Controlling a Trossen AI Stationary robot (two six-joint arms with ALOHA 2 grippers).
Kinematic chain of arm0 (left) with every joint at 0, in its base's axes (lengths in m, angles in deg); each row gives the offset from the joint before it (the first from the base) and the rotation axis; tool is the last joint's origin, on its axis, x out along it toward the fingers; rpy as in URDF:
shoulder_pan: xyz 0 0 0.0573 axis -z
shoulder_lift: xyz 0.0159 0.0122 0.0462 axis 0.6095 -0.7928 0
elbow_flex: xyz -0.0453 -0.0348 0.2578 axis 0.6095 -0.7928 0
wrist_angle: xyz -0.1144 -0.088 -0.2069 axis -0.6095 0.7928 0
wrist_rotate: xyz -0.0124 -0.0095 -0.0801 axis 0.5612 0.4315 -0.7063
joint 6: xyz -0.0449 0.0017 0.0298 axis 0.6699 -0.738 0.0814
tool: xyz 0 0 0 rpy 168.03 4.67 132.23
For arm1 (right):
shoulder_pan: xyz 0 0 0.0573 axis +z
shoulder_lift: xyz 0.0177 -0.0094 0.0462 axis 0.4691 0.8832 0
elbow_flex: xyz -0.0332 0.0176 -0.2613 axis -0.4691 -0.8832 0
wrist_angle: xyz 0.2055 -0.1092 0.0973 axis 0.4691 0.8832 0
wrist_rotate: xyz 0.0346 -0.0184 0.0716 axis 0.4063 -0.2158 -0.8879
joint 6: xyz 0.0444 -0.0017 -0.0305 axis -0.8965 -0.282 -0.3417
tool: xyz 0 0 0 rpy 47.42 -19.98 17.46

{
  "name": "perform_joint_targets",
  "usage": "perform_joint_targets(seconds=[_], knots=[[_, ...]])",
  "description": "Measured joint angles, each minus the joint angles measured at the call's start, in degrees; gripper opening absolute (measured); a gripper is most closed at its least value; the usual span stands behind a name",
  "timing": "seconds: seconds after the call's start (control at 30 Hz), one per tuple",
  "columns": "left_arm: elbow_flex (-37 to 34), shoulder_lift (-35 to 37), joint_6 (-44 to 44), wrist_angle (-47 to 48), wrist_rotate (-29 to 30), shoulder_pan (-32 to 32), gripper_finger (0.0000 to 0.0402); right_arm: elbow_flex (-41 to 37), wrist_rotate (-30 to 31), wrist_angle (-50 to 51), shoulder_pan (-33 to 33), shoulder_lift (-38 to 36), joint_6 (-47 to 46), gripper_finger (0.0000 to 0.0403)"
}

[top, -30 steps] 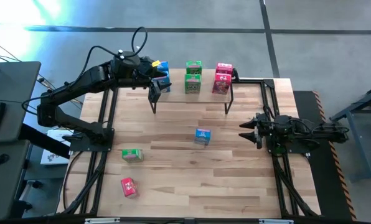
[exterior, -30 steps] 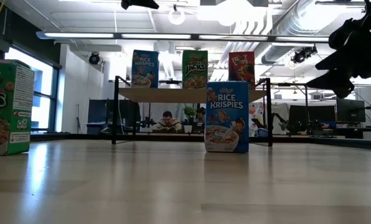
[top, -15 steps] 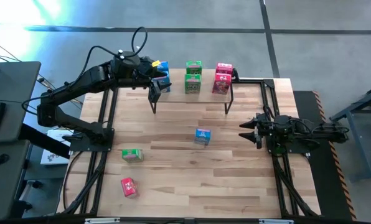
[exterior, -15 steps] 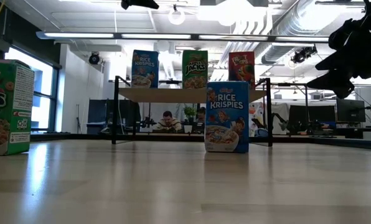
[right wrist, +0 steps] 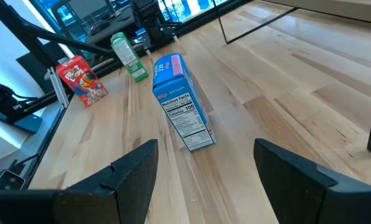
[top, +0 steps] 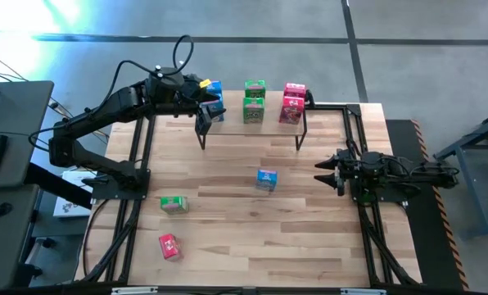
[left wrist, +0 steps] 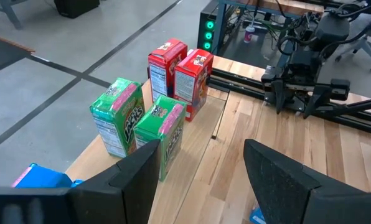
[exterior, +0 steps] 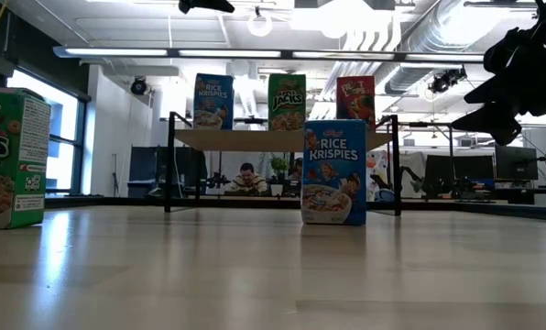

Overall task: Stack cereal on shelf
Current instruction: Put the blue cereal box on the shelf aligned with the other blue cereal boxes

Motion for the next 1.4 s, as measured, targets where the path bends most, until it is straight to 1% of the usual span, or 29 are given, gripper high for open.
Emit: perform_joint_targets(seconds=[0.27,0.37,0.43,0.5,0.73,0.83,1.4], knots=[[0.0,0.0,1.1,-0.8,-0.2,0.1,0.0221,0.0,0.0,0.0,0.0,0.0,0.0,0.0257],[0.0,-0.1,1.8,-2.5,-3.0,0.1,0.0221,0.0,0.0,0.0,0.0,0.0,0.0,0.0257],[0.0,-0.4,0.9,-3.9,-5.7,0.5,0.0221,0.0,0.0,0.0,0.0,0.0,0.0,0.0257],[0.0,-0.5,0.0,-5.0,-7.0,1.1,0.0221,0.0,0.0,0.0,0.0,0.0,0.0,0.0257],[0.0,-1.4,-3.2,-9.2,-7.0,5.0,0.0221,0.0,0.0,0.0,0.0,0.0,0.0,0.0257],[0.0,-2.4,-3.4,-8.8,-6.3,6.6,0.0221,0.0,0.0,0.0,0.0,0.0,0.0,0.0257],[0.0,-13.4,-3.6,-8.8,-6.0,16.6,0.0221,0.0,0.1,0.0,0.0,0.0,0.0,0.0257]])
